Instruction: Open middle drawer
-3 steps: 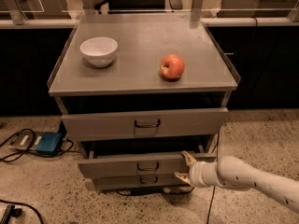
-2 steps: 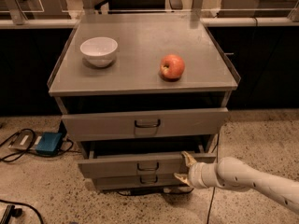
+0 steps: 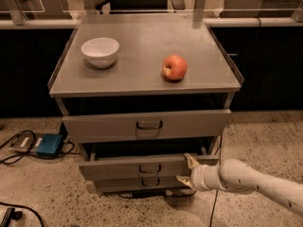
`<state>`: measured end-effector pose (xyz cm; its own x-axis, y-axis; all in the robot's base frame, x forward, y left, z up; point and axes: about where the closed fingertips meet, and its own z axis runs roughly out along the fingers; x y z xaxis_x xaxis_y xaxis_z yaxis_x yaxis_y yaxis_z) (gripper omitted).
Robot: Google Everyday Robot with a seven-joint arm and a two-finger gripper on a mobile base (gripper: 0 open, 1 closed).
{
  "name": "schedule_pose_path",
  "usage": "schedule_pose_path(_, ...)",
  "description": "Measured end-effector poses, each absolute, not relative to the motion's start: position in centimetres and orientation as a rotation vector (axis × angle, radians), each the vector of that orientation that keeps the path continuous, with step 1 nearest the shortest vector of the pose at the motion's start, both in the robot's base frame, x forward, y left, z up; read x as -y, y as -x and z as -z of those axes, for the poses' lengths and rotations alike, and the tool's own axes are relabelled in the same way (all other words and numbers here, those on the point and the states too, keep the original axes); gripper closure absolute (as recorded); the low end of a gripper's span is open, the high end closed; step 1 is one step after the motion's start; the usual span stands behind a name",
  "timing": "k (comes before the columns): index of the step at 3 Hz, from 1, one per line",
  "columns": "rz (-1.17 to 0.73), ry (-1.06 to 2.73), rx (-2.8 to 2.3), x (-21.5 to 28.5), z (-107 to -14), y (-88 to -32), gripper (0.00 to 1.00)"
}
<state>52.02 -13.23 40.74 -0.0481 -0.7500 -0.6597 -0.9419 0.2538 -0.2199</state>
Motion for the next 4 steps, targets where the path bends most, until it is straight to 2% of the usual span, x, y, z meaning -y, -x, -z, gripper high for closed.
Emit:
schedule_pose_path(3, -0.356, 1.542, -1.842, 13.3, -42.7, -52.0, 0.08)
schedule_pose_path(4, -0.356, 1.543, -1.842, 13.3, -42.7, -52.0, 0.0)
